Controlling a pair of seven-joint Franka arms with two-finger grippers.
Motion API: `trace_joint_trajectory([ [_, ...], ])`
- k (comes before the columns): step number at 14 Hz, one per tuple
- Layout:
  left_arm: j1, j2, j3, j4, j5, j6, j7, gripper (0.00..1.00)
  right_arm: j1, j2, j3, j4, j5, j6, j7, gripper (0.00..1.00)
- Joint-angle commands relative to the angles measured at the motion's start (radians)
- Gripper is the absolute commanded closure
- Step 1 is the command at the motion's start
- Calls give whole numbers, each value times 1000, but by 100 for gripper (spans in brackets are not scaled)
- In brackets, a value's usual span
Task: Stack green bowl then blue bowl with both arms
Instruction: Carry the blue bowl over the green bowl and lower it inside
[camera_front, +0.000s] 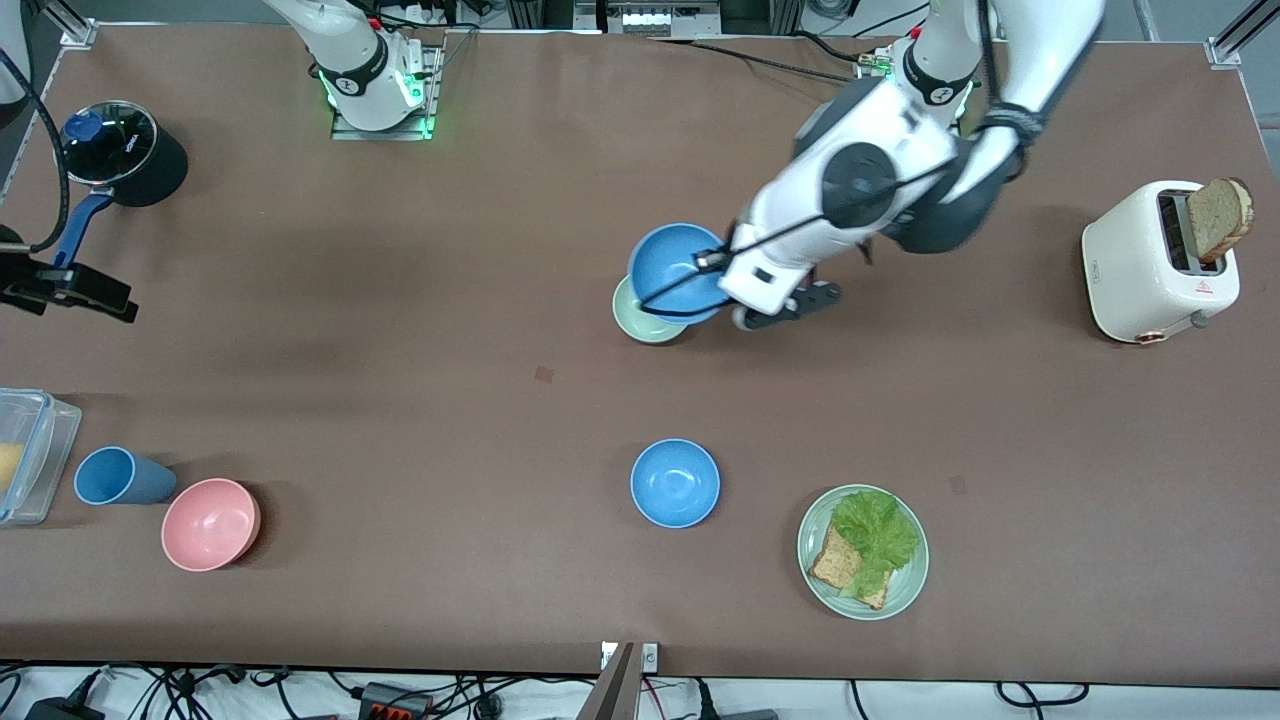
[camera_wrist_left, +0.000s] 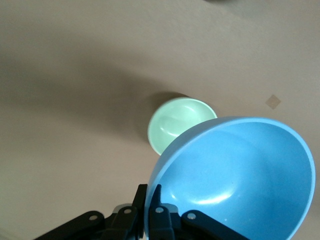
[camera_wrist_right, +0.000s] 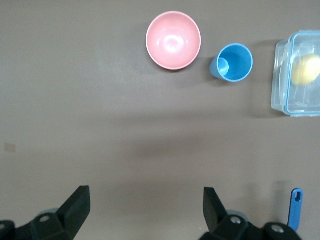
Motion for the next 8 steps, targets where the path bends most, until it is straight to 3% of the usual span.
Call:
trace_joint_trajectory([
  [1,-62,62,4,11,105,62,-109,100,9,-138,-12,-199,3,85,6,0],
  [3,-112,105,4,11,185,96,-182,100,5,-203,-13,-311,12,154,3,0],
  [8,-151,193,7,2,343,149,-259,100,12,-210,-7,-321,19,148,-12,0],
])
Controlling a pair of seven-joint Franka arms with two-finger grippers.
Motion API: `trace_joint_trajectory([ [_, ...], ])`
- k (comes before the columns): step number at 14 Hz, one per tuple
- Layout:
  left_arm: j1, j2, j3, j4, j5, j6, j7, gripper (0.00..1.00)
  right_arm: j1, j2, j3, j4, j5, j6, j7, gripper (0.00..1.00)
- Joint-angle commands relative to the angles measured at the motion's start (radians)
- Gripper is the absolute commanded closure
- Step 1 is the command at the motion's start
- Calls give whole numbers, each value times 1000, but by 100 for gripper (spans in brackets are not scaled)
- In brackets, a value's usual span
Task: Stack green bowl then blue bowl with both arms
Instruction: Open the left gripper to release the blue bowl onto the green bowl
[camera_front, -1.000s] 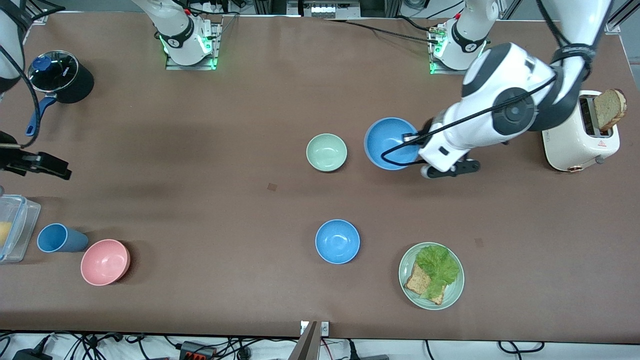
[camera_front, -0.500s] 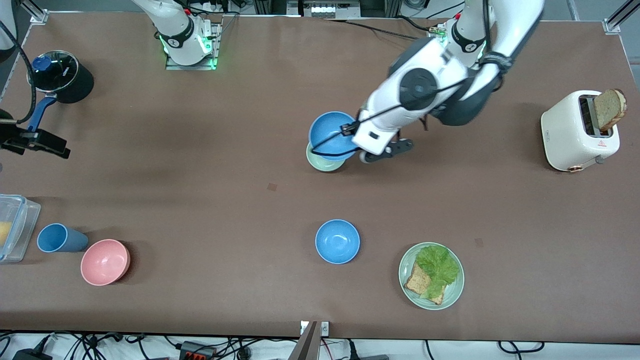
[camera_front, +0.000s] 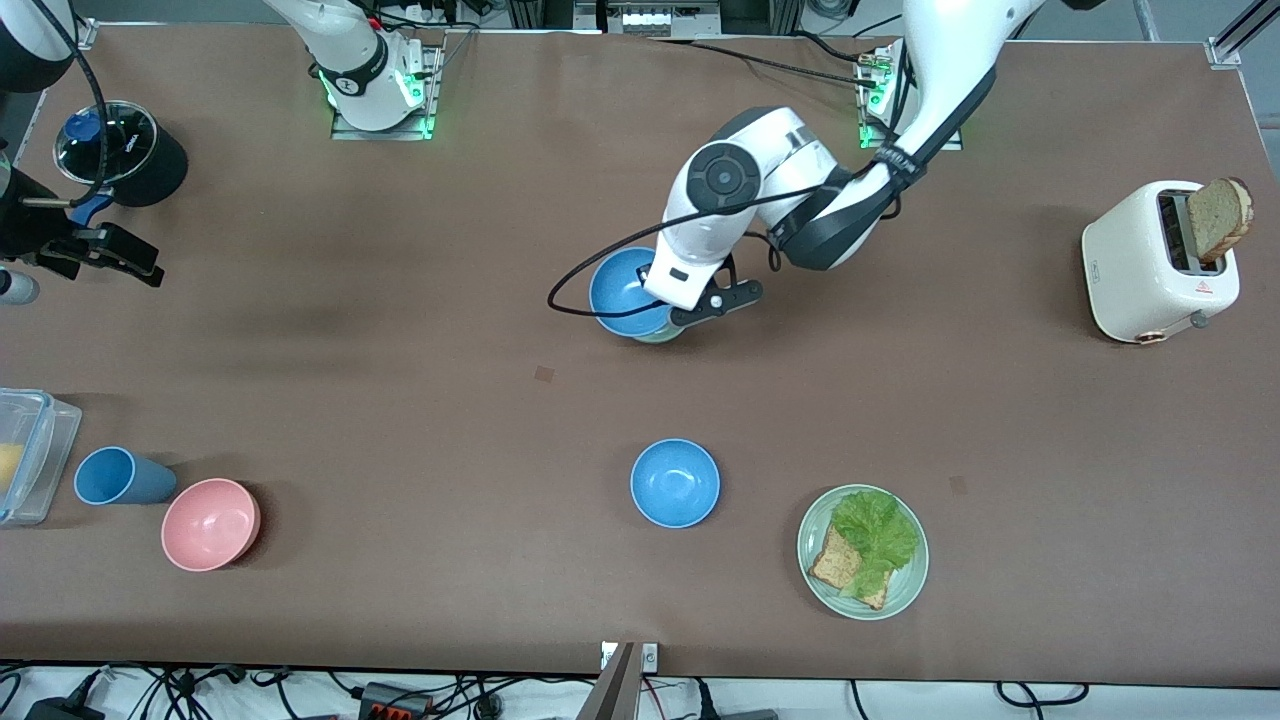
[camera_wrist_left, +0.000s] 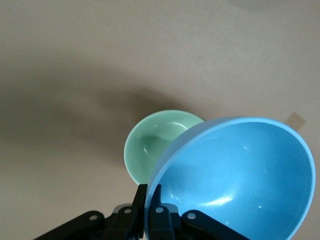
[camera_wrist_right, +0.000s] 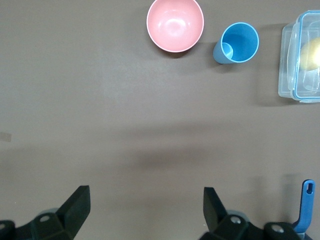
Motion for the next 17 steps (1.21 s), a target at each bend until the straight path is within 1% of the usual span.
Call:
trace_joint_trajectory([
  [1,-15,35,5,1,78,11,-30,100,10,-21,1,-21,10,-1,-12,0],
  [5,-1,16,5,-78,89,30,-30,100,12,-21,4,-18,7,-1,-12,0],
  [8,-15,26,6,-88,97,73,-38,100,13,-21,4,-16,13,-3,5,0],
  [10,-18,35,6,-101,127,86,-43,100,13,-19,4,-18,13,-4,5,0],
  [14,-20,47,6,-98,152,87,-53,99,15,-21,4,-18,12,-4,-10,0],
  [16,-20,47,6,-98,153,87,-53,88,16,-21,5,-18,12,-6,-12,0],
  [17,-17,46,5,-96,152,84,-53,79,22,-18,5,-16,12,-13,-12,0],
])
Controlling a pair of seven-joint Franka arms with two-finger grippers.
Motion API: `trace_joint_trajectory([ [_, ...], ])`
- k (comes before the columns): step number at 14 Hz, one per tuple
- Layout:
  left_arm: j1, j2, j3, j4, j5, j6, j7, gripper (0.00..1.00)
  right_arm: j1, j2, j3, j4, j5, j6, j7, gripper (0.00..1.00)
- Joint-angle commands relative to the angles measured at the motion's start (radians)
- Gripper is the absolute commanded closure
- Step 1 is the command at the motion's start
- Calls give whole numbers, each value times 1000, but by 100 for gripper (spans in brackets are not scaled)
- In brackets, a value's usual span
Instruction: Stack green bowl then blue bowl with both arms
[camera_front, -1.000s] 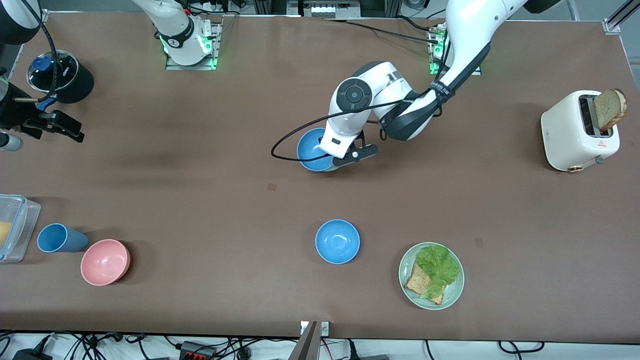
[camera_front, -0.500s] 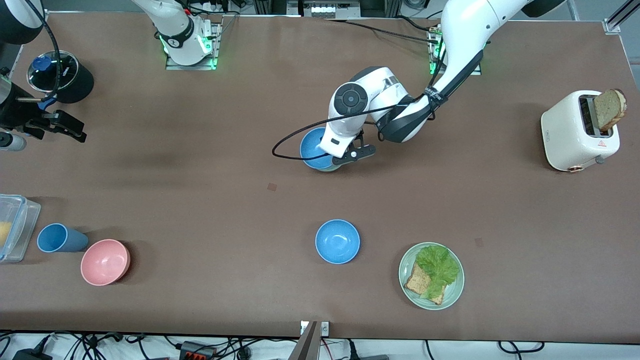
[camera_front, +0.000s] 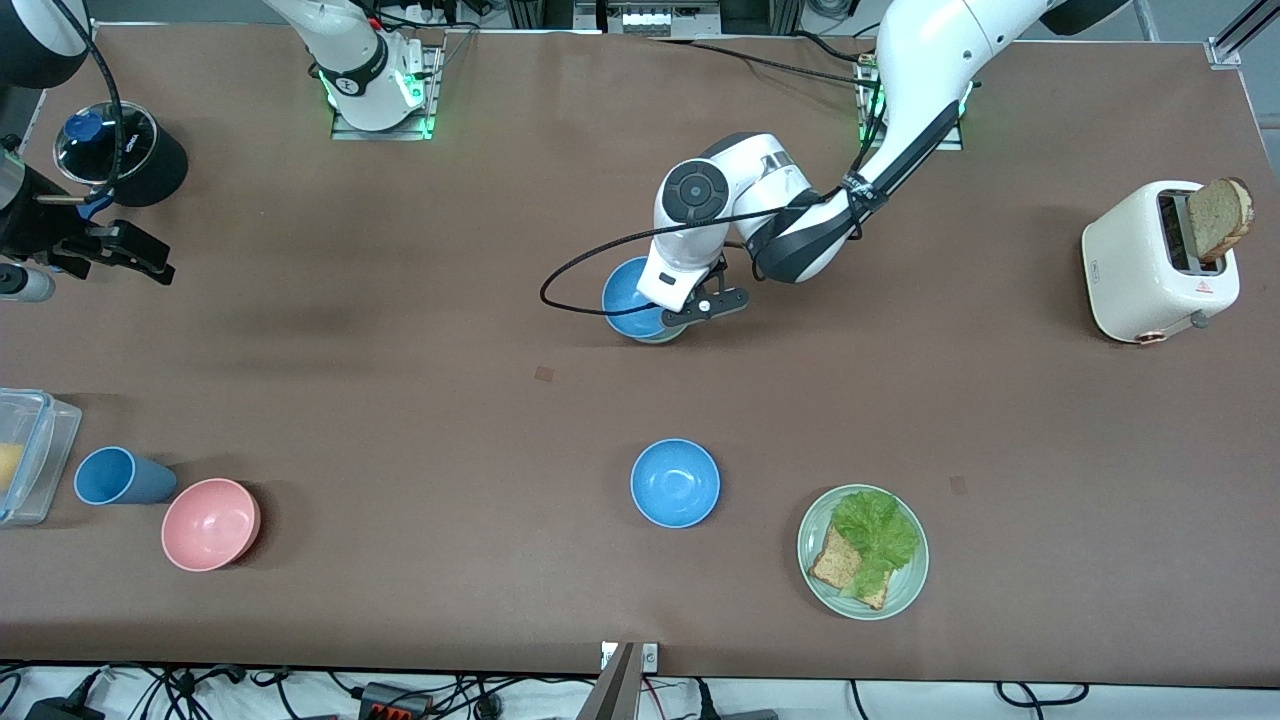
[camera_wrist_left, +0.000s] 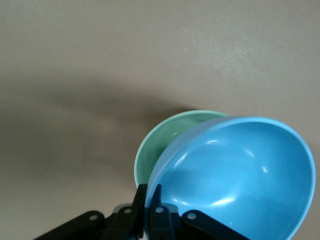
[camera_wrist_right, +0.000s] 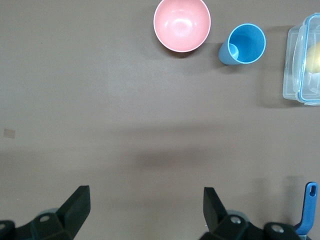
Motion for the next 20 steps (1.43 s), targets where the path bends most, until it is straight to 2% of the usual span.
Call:
trace_joint_trajectory([
  [1,9,-10,-3,0,30,0,-22,78,9,-16,1,-16,12,-12,-11,0],
  [6,61,-59,-28,37,16,-98,-12,72,8,-21,-2,-11,12,-15,-11,0],
  [8,154,-64,-92,37,17,-106,-8,70,8,-21,-2,-9,12,-14,-10,0],
  [10,266,-65,-166,37,19,-114,25,64,6,-21,-8,-8,13,-12,-8,0],
  [13,491,-75,-313,40,19,-195,213,55,8,-21,-8,-8,15,-14,-8,0],
  [15,608,-72,-380,60,19,-200,307,44,8,-22,-7,-8,15,-14,-10,0],
  [16,631,-72,-381,68,21,-221,380,32,8,-24,-4,-8,15,-15,-10,0],
  [17,662,-73,-385,78,22,-258,463,0,9,-24,-2,-8,15,-15,-10,0],
  [20,737,-75,-382,147,22,-356,690,0,9,-24,-1,-8,15,-44,-10,0],
])
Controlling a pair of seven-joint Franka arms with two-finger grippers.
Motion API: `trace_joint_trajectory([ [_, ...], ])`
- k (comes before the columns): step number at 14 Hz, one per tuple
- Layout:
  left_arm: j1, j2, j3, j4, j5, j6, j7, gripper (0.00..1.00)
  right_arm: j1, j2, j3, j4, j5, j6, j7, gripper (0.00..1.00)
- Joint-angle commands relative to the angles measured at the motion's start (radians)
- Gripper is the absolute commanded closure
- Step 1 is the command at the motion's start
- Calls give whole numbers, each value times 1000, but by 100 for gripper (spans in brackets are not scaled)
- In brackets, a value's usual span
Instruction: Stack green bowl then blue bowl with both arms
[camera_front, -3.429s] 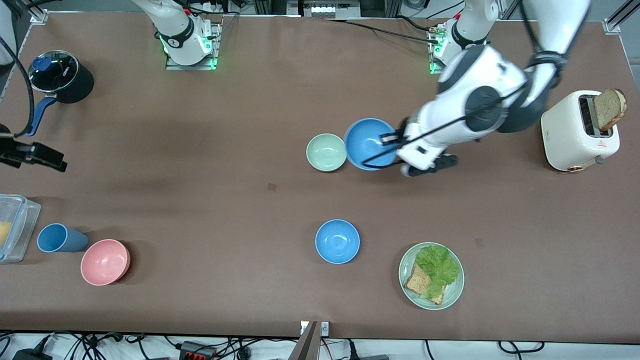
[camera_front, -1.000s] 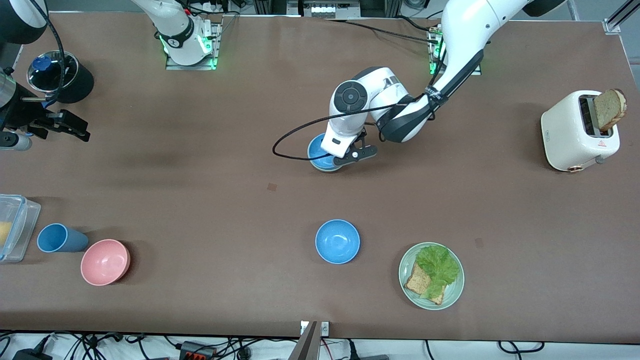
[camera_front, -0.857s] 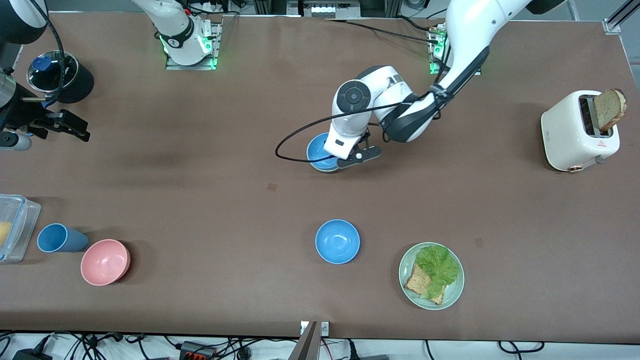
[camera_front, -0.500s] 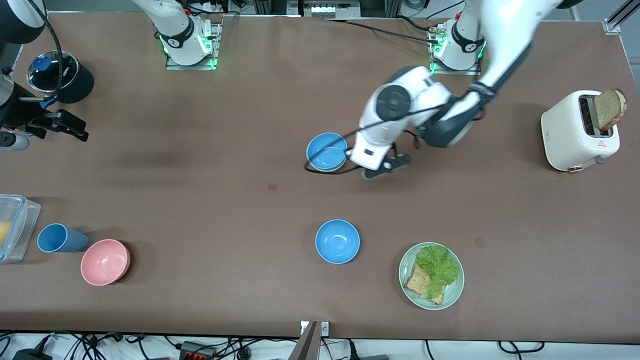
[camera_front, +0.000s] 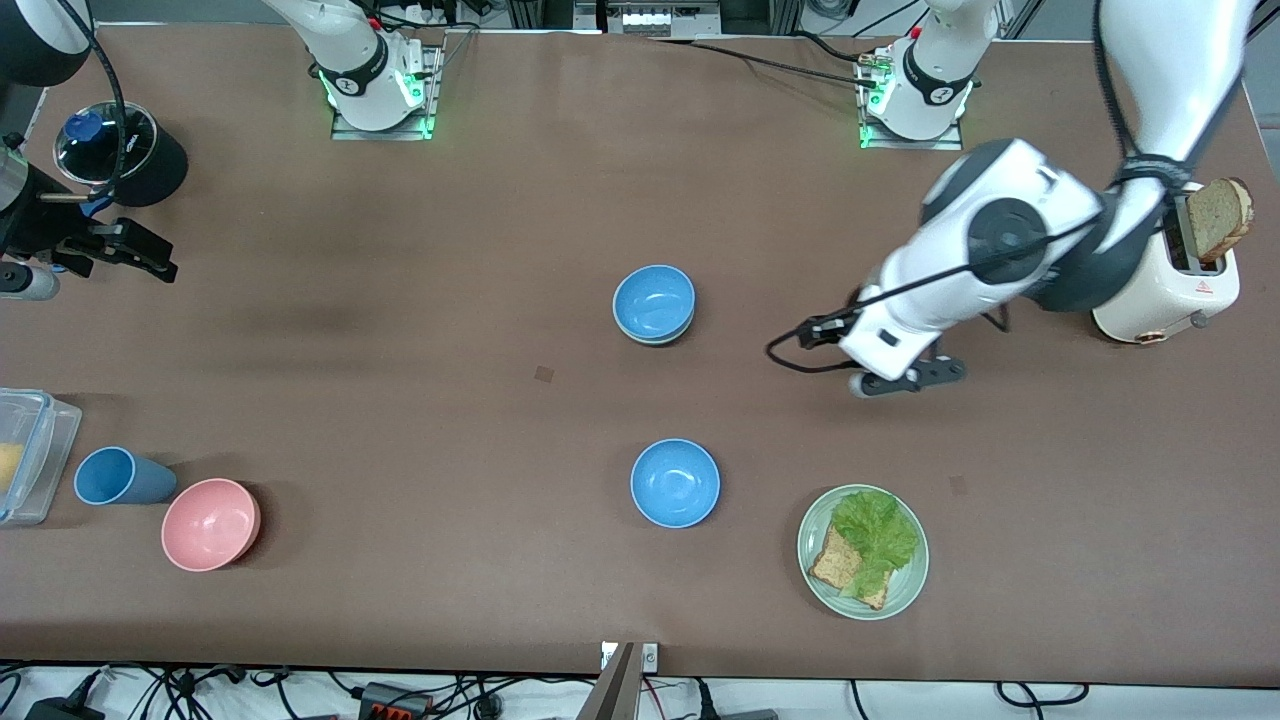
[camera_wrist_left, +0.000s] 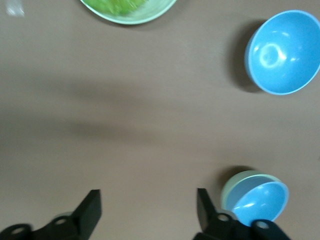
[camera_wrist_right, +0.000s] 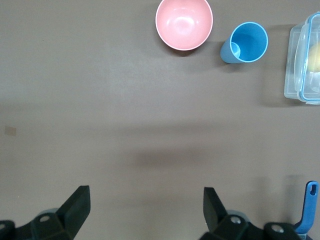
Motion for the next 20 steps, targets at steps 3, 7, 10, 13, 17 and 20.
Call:
trace_joint_trajectory([
  [3,114,-39,41,76,6,-63,445,0,1,-25,-1,-9,17,-40,-13,0],
  [7,-51,-241,424,75,-276,-42,521,0,1,-25,-2,2,10,-39,-13,0],
  [10,-247,-342,694,67,-284,-45,562,0,0,-25,-4,2,11,-40,-13,0],
  [13,-434,-456,903,33,-322,-123,585,0,0,-25,-7,-1,16,-59,-13,0],
  [17,-566,-534,1078,38,-379,-140,589,0,0,-36,-7,-9,16,-57,-68,0],
  [20,-590,-528,1143,22,-428,-152,630,0,1,-36,-7,-9,17,-50,-57,0],
])
